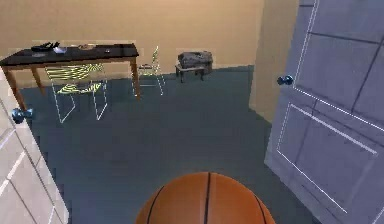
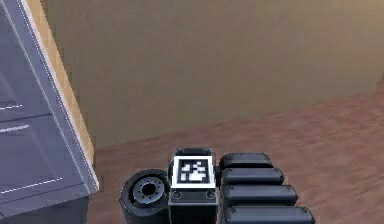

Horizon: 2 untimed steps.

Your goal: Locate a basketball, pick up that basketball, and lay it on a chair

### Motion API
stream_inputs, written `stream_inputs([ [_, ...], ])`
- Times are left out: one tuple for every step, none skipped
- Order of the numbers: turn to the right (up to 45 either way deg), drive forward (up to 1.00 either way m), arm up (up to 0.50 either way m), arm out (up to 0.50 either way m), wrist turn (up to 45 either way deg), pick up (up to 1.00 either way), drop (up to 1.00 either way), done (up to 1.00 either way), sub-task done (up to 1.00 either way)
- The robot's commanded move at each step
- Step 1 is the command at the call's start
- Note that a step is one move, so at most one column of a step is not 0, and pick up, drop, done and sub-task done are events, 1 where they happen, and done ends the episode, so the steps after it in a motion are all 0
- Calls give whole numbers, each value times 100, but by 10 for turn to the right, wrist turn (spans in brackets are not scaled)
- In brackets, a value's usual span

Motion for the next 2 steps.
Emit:
stream_inputs([
  [0,100,0,0,0,0,0,0,0],
  [-30,0,0,0,0,0,0,0,0],
])
